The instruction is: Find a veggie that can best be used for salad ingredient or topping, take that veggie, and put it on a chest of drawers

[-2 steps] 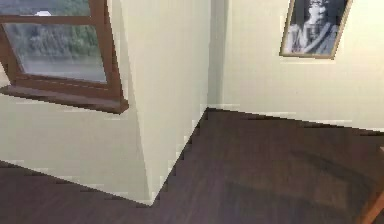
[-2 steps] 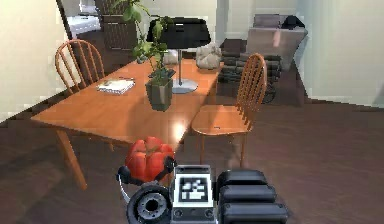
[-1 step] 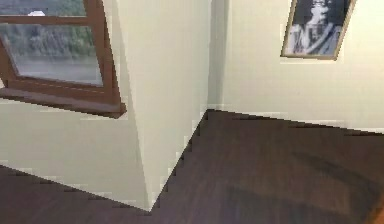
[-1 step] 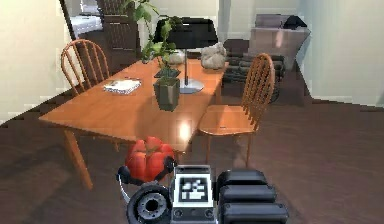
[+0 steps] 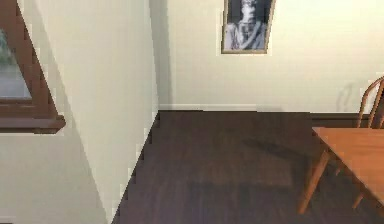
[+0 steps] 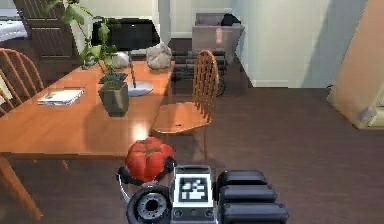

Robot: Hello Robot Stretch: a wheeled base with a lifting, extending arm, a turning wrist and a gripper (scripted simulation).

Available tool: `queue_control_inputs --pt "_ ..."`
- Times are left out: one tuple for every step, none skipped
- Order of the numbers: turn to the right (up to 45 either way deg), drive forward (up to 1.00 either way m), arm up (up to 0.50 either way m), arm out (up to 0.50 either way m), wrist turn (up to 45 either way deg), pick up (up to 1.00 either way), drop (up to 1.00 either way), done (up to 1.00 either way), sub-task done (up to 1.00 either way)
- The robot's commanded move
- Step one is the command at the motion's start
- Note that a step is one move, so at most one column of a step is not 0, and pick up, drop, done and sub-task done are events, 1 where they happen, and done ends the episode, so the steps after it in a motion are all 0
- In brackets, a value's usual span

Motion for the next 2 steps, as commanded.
queue_control_inputs --pt "0.0 1.0 0.0 0.0 0.0 0.0 0.0 0.0 0.0" --pt "6.0 0.0 0.0 0.0 0.0 0.0 0.0 0.0 0.0"
